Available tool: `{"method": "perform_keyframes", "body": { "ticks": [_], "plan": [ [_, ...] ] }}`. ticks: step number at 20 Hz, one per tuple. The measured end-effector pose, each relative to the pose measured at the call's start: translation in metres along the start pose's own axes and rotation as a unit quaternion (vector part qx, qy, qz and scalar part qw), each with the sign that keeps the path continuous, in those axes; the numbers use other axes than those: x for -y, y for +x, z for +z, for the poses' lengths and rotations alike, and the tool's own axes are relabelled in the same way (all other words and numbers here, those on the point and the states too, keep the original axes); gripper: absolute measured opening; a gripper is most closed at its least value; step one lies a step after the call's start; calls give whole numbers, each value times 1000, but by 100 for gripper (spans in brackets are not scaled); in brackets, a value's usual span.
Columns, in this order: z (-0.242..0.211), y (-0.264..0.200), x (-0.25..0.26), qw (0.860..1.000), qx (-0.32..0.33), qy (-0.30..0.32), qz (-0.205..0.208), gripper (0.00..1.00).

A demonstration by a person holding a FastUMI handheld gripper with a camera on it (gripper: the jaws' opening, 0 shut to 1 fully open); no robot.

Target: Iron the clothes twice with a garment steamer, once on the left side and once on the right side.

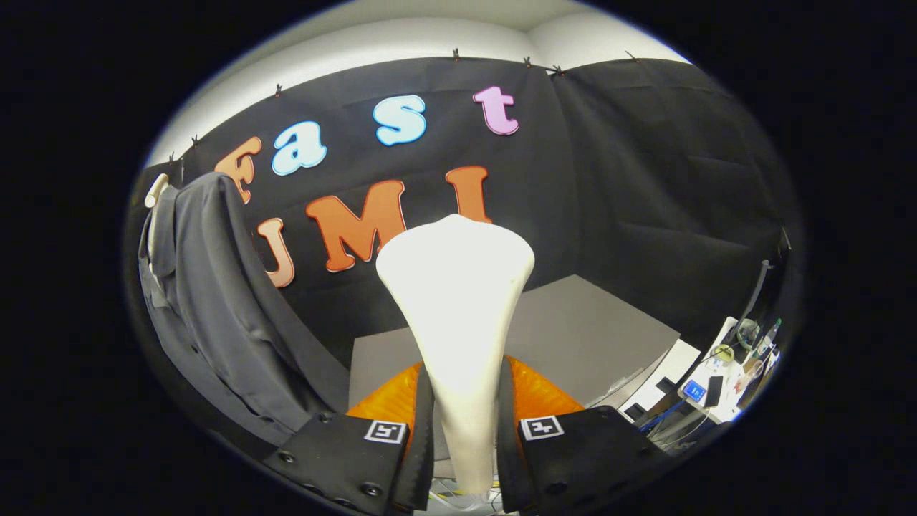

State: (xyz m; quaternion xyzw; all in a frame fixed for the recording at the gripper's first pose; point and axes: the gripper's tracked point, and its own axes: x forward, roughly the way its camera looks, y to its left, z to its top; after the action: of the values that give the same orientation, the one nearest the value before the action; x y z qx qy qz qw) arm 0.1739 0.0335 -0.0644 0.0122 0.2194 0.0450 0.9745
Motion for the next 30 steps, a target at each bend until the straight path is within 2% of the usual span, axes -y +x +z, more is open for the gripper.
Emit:
{"method": "perform_keyframes", "body": {
  "ticks": [6, 13, 17, 23, 30],
  "plan": [
    [9, -68, -41, 997, 66, -34, 2, 44],
    [6, -106, -126, 992, 107, -40, 44, 44],
    [-2, -110, -182, 990, 106, -37, 85, 44],
    [-10, -97, -241, 988, 106, -56, 101, 44],
    [-17, -58, -290, 986, 94, -76, 111, 44]
  ]
}}
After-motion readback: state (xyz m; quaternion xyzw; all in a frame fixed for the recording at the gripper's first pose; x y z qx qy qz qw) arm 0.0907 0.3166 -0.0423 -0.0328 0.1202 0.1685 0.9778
